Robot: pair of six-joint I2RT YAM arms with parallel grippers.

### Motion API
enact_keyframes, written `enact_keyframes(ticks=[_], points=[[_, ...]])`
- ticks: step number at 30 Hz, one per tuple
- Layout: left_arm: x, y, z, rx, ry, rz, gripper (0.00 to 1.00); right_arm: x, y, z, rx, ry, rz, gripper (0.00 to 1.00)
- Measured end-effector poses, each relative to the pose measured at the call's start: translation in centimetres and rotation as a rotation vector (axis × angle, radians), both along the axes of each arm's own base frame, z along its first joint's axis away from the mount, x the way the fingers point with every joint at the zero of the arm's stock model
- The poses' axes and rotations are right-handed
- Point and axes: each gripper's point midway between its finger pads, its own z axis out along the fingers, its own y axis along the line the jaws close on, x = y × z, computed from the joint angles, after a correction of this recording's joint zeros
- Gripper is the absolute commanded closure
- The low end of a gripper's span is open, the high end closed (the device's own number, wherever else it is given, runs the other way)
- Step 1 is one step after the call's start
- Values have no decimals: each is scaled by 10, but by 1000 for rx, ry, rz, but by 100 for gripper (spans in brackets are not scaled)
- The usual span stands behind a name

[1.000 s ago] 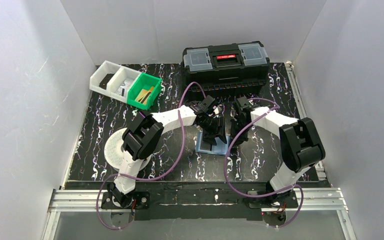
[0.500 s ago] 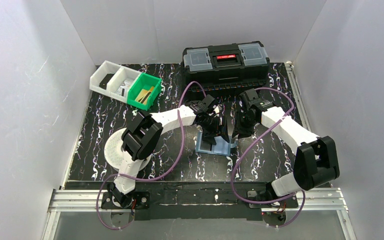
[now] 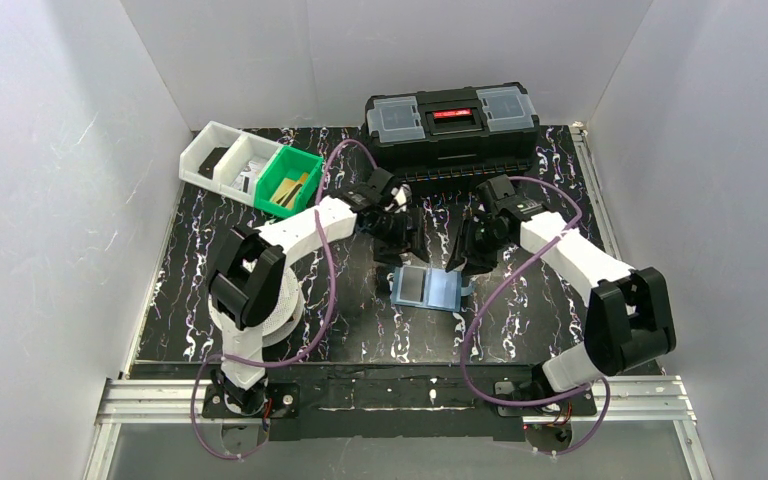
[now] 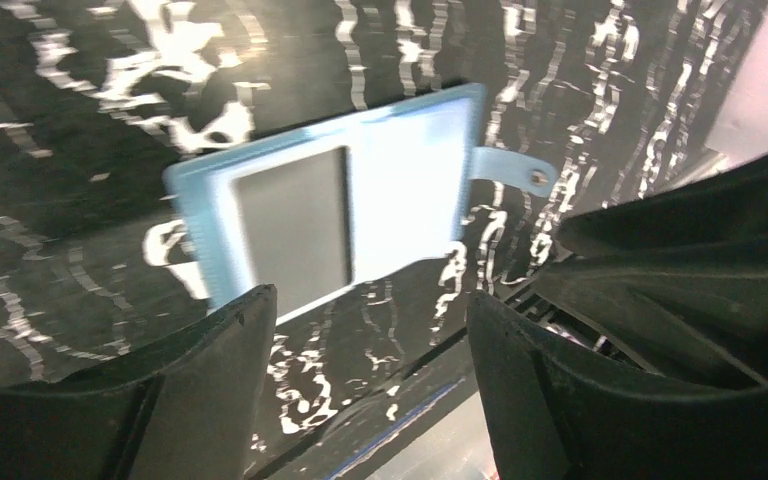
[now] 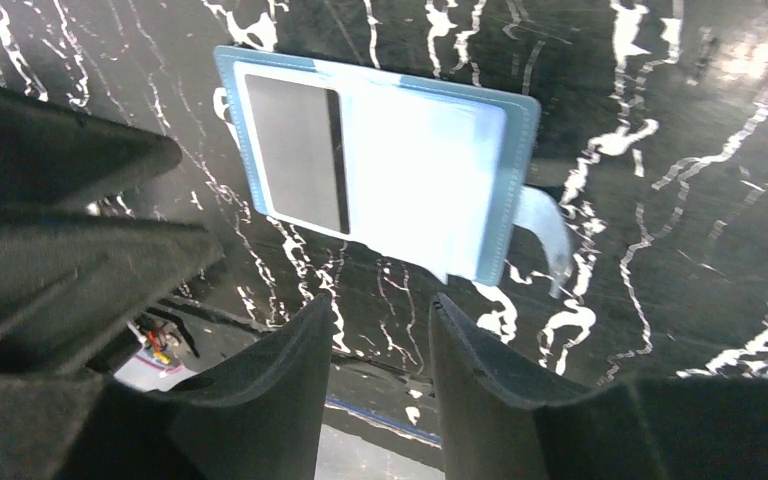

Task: Take the credit cards out of the card holder
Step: Remove the credit card from the card holder.

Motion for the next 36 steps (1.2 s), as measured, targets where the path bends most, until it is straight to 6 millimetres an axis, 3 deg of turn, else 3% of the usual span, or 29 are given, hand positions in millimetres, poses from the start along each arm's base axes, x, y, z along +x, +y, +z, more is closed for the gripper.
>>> enact_keyframes(ticks=[7, 11, 26, 36], points=[[1, 43, -29, 81, 61, 41, 48, 1, 31, -16, 91, 73, 32, 58], [-3, 42, -30, 79, 65, 24, 59, 4, 43, -26, 131, 109, 32, 62], [-5, 39, -61, 100, 111, 19, 78, 11, 55, -71, 148, 219, 4, 62], [-12, 44, -73, 124, 151, 56, 88, 12, 63, -75, 179, 258, 15, 57]])
